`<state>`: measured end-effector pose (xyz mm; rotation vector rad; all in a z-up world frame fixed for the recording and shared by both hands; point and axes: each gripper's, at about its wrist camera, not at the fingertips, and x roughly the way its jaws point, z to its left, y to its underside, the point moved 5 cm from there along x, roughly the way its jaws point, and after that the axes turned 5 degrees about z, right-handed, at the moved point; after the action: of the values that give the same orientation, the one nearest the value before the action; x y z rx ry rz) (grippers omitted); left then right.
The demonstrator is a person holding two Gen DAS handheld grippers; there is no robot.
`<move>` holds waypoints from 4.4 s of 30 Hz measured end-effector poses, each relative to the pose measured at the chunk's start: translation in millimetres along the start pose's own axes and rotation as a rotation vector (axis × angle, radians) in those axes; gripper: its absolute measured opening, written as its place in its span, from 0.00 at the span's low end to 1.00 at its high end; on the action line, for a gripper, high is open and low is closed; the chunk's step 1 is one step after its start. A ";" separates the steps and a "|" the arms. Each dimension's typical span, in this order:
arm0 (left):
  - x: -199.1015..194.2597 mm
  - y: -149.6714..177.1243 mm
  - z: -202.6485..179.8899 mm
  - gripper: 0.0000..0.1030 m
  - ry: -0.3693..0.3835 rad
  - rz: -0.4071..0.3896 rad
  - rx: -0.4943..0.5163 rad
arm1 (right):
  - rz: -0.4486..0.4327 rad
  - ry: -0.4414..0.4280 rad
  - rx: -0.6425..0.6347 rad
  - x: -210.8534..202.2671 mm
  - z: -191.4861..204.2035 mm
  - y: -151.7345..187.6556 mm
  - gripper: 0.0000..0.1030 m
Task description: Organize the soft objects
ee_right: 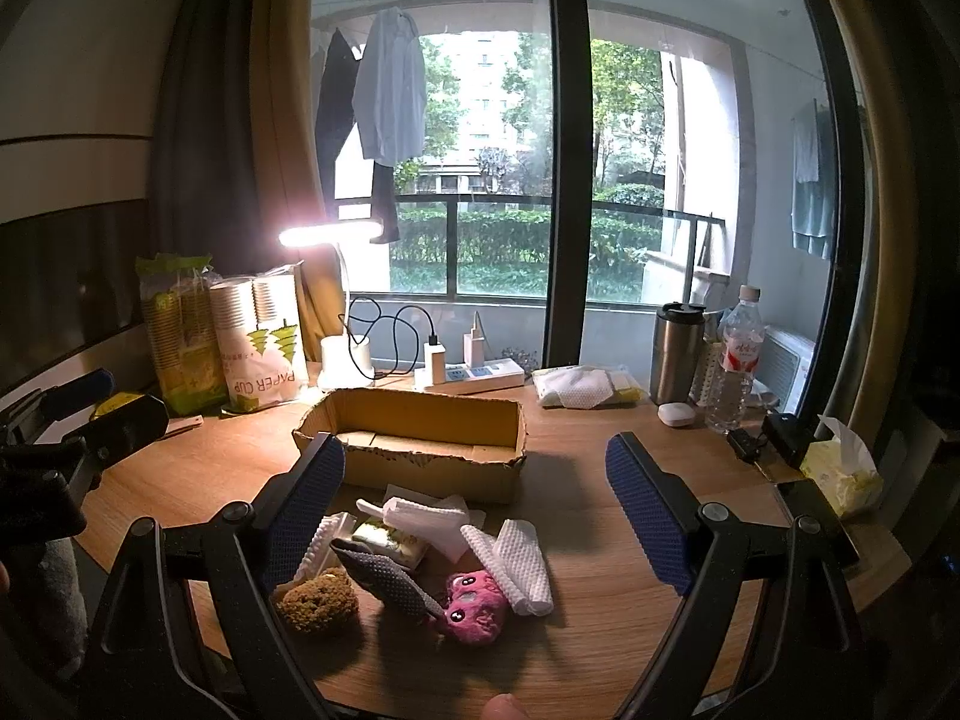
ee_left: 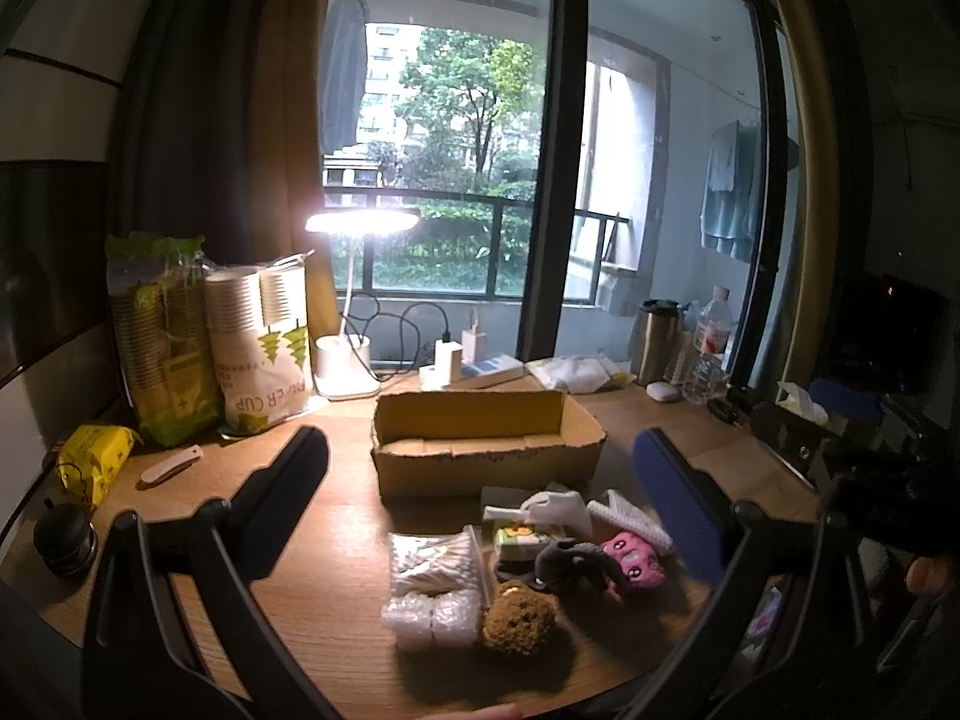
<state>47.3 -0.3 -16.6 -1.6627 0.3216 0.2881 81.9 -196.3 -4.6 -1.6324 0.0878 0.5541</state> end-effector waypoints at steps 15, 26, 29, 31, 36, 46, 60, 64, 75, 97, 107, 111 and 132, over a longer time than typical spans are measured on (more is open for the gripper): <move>1.5 -2.6 0.0 0.99 0.004 0.010 0.001 | 0.000 0.000 0.000 0.1 -0.3 0.2 0.88; 1.6 -2.1 -0.5 0.99 0.003 0.010 0.000 | 0.001 -0.001 0.000 0.7 -0.3 0.5 0.88; 3.2 -1.7 -0.2 0.99 0.003 0.015 -0.004 | 0.002 -0.001 0.001 0.7 -0.3 0.9 0.88; 5.6 -0.4 0.9 0.99 0.000 0.021 -0.008 | 0.006 -0.002 0.001 2.2 -0.7 2.2 0.88; 19.6 8.1 3.9 0.99 -0.013 0.067 -0.013 | 0.037 0.001 0.014 14.7 -6.9 10.1 0.88; 71.5 36.5 15.3 0.99 -0.058 0.228 -0.025 | 0.142 0.019 0.061 57.7 -27.9 32.2 0.88; 148.6 72.9 29.0 0.99 -0.103 0.459 -0.052 | 0.302 0.008 0.111 124.7 -52.8 60.5 0.88; 170.2 84.9 31.6 0.99 -0.114 0.535 -0.046 | 0.367 -0.013 0.130 147.2 -58.6 73.7 0.88; 205.0 110.5 46.1 0.99 -0.151 0.685 -0.063 | 0.523 -0.083 0.159 198.6 -60.6 104.6 0.82; 214.5 113.2 37.8 0.70 -0.088 0.735 -0.029 | 0.545 -0.109 0.130 212.4 -51.9 104.9 0.18; 200.6 97.3 38.2 0.70 -0.063 0.683 -0.053 | 0.489 -0.088 0.123 194.0 -58.1 84.5 0.10; 196.1 86.1 37.8 0.70 -0.054 0.648 -0.054 | 0.454 -0.076 0.115 185.6 -60.8 72.9 0.08; 178.5 8.9 29.8 0.70 -0.005 0.436 -0.027 | 0.244 -0.073 0.039 154.0 -60.3 -10.4 0.06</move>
<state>209.5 20.9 -94.5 -1.6058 0.6803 0.6238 239.1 -211.9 -54.7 -1.5712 0.2440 0.7932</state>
